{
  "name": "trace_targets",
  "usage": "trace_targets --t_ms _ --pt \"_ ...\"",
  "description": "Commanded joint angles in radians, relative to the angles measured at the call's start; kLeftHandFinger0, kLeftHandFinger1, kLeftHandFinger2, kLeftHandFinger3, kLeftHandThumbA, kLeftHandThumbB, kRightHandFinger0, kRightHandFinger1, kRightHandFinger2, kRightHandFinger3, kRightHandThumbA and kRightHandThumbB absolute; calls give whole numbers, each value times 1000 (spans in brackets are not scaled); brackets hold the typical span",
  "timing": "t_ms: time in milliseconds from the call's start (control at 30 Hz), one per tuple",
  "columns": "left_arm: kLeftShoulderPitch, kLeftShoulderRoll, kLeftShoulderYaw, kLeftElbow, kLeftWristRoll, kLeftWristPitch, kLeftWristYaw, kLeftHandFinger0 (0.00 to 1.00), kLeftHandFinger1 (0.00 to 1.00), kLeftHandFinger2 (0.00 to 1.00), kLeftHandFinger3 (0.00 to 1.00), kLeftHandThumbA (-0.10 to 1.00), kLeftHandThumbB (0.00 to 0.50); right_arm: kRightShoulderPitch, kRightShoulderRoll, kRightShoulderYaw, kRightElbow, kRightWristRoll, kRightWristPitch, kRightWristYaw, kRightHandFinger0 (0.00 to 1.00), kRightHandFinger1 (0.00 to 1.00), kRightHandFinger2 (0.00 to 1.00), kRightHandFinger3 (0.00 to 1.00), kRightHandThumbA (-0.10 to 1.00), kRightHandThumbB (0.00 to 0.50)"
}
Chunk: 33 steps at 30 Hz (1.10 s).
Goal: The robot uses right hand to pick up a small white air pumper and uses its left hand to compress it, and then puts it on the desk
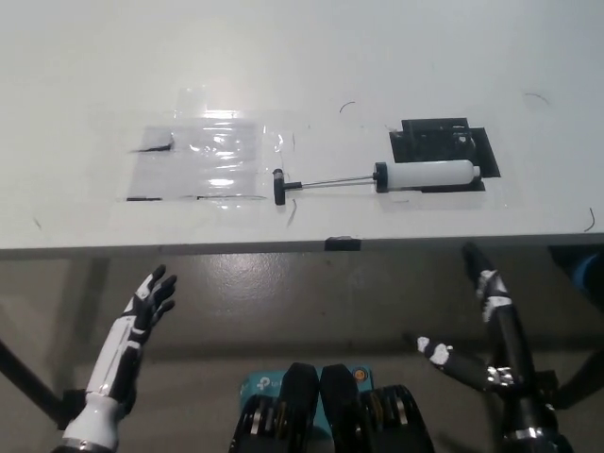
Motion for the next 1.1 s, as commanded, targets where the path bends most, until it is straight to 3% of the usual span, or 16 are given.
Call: trace_targets --t_ms 0,133,300,333,367,400,433,533,600,733,933,1067 --pt "-19 3 -14 -3 12 -58 -23 1000 1000 1000 1000 1000 137 -7 -4 -22 -101 -88 -78 -99 1000 1000 1000 1000 957 145" --pt "-21 6 -15 2 21 -67 -15 1000 1000 1000 1000 1000 130 -77 -45 -54 -204 -155 25 -39 1000 1000 1000 1000 883 67" --pt "-11 3 -14 9 11 -75 -15 1000 1000 1000 1000 1000 135 -269 -170 -43 -275 -160 283 111 1000 1000 1000 1000 794 181" --pt "-6 2 -13 7 10 -73 -14 1000 1000 1000 1000 1000 133 -301 -201 -30 -282 -171 339 153 1000 1000 1000 1000 829 223" --pt "-5 2 -12 6 11 -74 -12 1000 1000 1000 1000 1000 132 -329 -227 -17 -285 -190 381 186 1000 1000 1000 1000 859 223" --pt "-4 4 -11 2 12 -70 -11 1000 1000 1000 1000 1000 130 -405 -286 11 -271 -180 470 275 1000 1000 1000 1000 879 280" --pt "-3 5 -9 1 12 -70 -10 1000 1000 1000 1000 1000 129 -448 -315 27 -252 -173 499 317 1000 1000 1000 1000 872 280" --pt "30 5 -10 -13 14 -75 -9 1000 1000 1000 1000 1000 126 -560 -373 93 -146 -170 544 413 1000 1000 1000 1000 856 357" --pt "41 4 -7 -16 13 -73 -5 1000 1000 1000 1000 1000 120 -657 -405 160 -28 -198 551 490 1000 1000 1000 1000 989 411" --pt "52 5 -1 -24 8 -73 -4 1000 1000 1000 1000 1000 103 -815 -405 229 209 -175 566 568 1000 1000 1000 1000 1000 441" --pt "57 4 0 -19 17 -73 2 1000 1000 1000 1000 1000 124 -1025 -377 351 535 -248 594 631 1000 1000 1000 1000 1000 499" --pt "58 6 0 -16 21 -73 3 1000 1000 1000 1000 1000 125 -1124 -333 376 738 -230 599 627 1000 1000 1000 1000 1000 488"
